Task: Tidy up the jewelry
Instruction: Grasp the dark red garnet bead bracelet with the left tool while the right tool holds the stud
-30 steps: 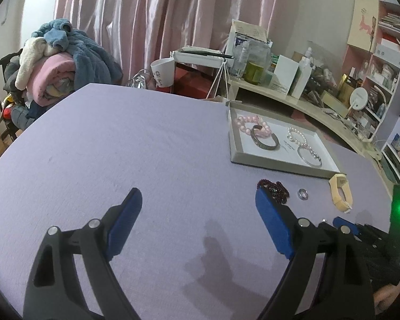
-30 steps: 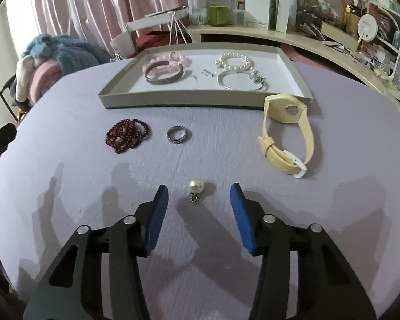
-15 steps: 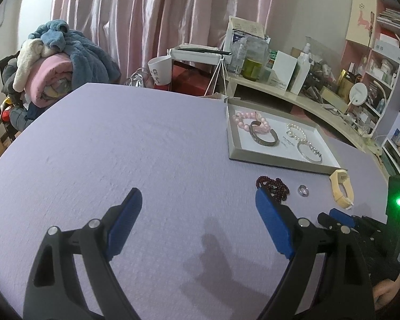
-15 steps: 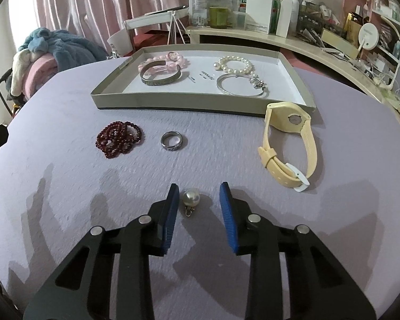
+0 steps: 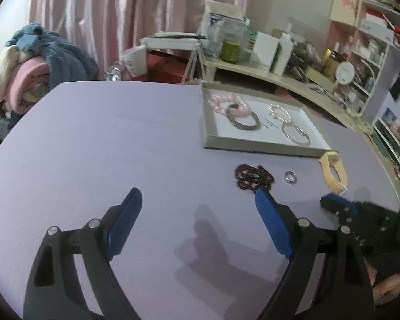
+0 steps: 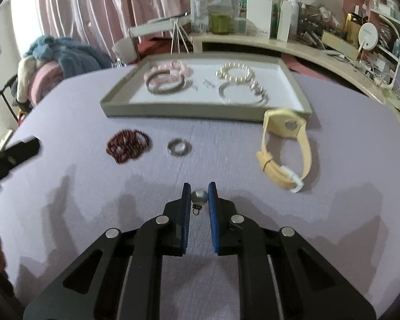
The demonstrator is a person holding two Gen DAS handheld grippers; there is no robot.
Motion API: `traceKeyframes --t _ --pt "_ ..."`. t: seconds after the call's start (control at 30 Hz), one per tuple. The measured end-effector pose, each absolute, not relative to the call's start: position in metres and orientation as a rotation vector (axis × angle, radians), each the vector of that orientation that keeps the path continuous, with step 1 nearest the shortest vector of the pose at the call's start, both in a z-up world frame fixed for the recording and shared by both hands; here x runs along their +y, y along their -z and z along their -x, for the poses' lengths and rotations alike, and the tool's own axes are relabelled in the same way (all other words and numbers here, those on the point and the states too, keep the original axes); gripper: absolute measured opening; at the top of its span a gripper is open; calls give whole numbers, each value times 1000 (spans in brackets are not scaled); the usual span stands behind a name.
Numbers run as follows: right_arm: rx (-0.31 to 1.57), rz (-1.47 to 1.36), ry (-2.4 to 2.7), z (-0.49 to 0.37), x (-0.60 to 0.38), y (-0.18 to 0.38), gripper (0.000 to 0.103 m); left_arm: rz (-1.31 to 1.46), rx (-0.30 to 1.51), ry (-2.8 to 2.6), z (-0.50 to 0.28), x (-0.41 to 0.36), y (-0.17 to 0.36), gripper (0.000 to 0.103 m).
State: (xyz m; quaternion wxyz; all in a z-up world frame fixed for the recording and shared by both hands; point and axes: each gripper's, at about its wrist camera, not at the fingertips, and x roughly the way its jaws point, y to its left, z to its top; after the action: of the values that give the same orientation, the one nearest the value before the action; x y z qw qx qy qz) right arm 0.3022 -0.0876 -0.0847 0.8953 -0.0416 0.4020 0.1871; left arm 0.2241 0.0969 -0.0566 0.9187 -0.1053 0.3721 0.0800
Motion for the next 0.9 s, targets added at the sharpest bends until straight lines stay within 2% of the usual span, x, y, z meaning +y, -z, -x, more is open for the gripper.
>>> traceKeyframes --t 0.33,0.6,0.8,0.9 --pt "743 -35 -366 -312 -107 45 13 154 812 -70 -264 73 68 87" --pt "735 -65 -353 -320 -114 40 13 106 860 0 -299 53 83 87" --pt "751 -75 -346 -326 -116 43 13 110 907 1 -316 53 96 78" --pt "756 -78 -346 -326 -117 44 13 113 916 0 -320 51 99 77"
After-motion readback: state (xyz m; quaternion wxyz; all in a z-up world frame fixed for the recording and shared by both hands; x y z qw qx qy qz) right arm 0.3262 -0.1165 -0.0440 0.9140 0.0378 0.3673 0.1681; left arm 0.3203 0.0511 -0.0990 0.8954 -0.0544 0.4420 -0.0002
